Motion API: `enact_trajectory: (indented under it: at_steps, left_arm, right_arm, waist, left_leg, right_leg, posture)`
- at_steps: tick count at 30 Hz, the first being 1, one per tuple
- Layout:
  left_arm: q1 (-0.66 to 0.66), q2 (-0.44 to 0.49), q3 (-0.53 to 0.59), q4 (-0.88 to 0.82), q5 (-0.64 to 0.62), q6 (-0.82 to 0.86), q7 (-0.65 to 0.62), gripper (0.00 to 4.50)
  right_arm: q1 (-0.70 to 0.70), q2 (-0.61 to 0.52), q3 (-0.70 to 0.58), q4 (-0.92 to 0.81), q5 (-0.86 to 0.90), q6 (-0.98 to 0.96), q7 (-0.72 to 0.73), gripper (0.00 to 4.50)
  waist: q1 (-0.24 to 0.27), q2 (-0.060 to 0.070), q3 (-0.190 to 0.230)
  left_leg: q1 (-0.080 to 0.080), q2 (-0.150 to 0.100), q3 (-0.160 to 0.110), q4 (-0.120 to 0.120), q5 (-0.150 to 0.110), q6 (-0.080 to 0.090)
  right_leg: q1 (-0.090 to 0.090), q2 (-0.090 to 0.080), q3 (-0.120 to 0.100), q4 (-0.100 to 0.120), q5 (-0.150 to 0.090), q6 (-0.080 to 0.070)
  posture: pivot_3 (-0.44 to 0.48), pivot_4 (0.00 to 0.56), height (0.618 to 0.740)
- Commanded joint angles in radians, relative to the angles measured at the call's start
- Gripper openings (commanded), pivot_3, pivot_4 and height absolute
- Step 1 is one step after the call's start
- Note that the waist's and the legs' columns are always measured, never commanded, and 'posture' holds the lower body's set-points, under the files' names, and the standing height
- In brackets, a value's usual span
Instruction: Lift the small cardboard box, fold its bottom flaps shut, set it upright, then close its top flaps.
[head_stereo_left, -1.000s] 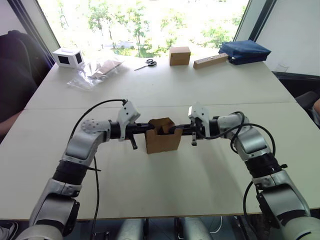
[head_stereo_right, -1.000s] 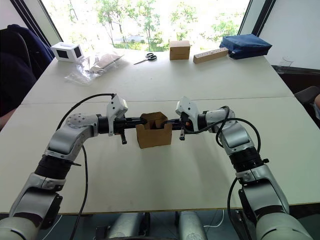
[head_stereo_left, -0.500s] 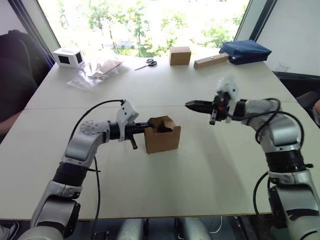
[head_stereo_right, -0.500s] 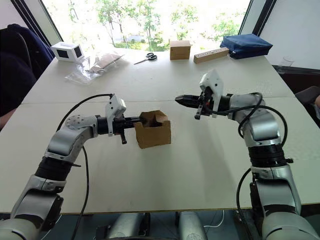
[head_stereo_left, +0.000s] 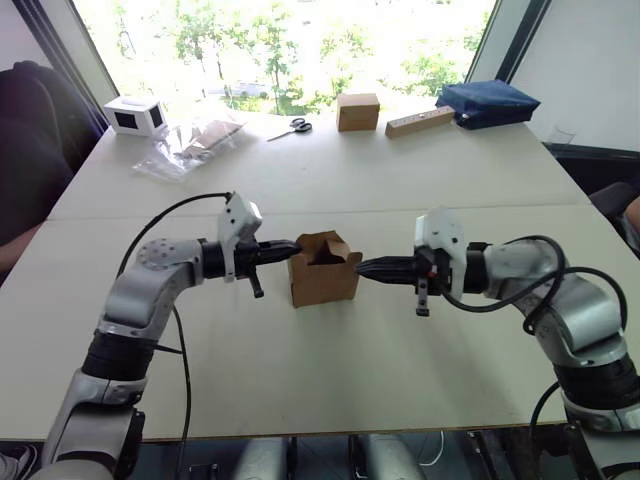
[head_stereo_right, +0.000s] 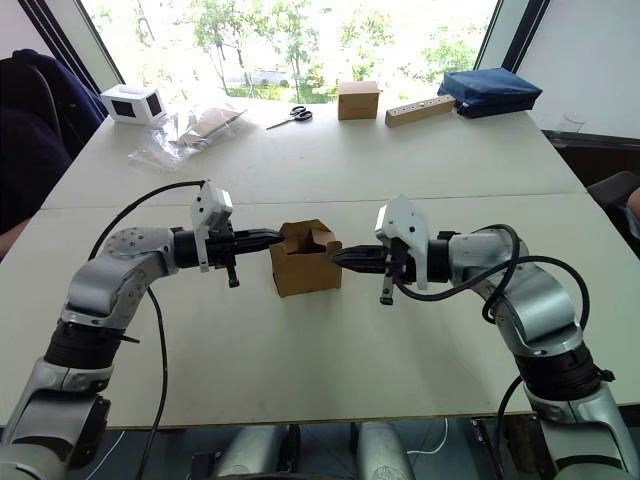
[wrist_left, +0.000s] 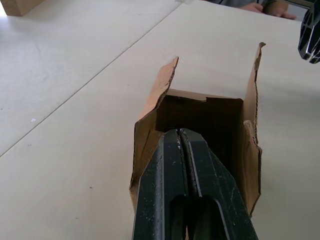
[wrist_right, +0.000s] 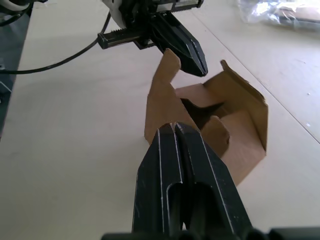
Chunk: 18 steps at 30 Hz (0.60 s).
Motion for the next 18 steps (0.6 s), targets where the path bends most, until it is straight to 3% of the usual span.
enact_trajectory:
  at_steps: [1, 18]
  left_arm:
    - [0.009, 0.010, 0.019, -0.037, -0.011, 0.001, 0.005, 0.03]
    - [0.047, 0.031, 0.082, -0.074, -0.071, 0.049, 0.029, 0.03]
  right_arm:
    - [-0.030, 0.018, 0.038, 0.002, -0.032, -0.048, -0.018, 0.00]
    - [-0.137, 0.095, 0.172, 0.226, -0.171, -0.191, -0.005, 0.00]
  waist:
    - [0.002, 0.000, 0.000]
    - [0.000, 0.000, 0.000]
  left_leg:
    - [0.000, 0.000, 0.000, 0.000, 0.000, 0.000]
    - [0.000, 0.000, 0.000, 0.000, 0.000, 0.000]
  right_leg:
    - [0.000, 0.000, 0.000, 0.000, 0.000, 0.000]
    - [0.000, 0.000, 0.000, 0.000, 0.000, 0.000]
  posture:
    - [0.000, 0.150, 0.740]
    - [0.000, 0.150, 0.740]
